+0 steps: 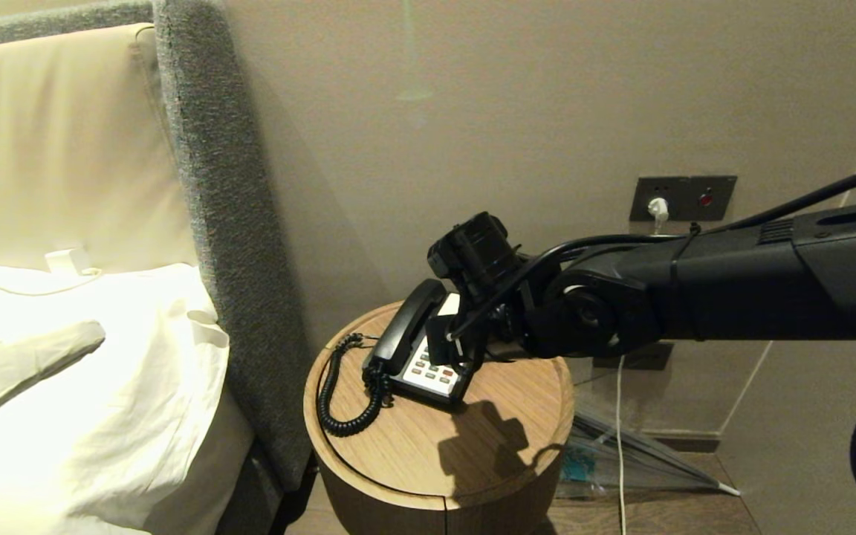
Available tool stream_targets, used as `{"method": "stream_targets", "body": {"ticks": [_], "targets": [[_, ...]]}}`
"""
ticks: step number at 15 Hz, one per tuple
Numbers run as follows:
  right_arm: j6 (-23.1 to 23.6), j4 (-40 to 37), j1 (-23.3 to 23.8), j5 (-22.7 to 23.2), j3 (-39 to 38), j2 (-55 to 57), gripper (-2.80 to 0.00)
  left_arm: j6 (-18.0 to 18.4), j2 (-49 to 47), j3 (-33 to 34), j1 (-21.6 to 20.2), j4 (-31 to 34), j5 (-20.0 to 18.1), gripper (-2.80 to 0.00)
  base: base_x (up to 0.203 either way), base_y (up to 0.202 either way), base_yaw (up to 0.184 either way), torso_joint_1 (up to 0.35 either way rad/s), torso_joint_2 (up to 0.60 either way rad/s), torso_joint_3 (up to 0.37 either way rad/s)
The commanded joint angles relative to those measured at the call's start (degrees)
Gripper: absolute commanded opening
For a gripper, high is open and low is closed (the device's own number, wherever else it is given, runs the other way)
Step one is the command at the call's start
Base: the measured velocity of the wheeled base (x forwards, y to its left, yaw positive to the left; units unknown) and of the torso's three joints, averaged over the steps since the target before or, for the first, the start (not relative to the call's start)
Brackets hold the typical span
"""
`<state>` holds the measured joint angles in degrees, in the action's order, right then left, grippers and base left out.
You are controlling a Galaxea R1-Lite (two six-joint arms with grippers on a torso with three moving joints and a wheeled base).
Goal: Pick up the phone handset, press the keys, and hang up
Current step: End the call using the dial pad
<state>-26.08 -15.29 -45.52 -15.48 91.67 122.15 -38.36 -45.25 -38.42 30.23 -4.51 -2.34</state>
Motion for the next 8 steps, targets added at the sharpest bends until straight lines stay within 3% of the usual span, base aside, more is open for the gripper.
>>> {"method": "stream_targets", "body": {"ticks": [1, 8], "targets": [[-0.12, -0.18, -0.09, -0.16, 0.00, 1.34, -2.80, -0.22, -0.19, 0.11, -0.07, -0.06, -0.03, -2.80, 0.000, 0.000, 0.000, 0.000, 0.00, 0.000], [-0.12, -0.02, -0.86, -1.49, 0.19, 3.22, -2.80, -0.22, 0.16, 1.05, -0.01, -0.06, -0.03, -2.80, 0.000, 0.000, 0.000, 0.000, 0.00, 0.000]]}}
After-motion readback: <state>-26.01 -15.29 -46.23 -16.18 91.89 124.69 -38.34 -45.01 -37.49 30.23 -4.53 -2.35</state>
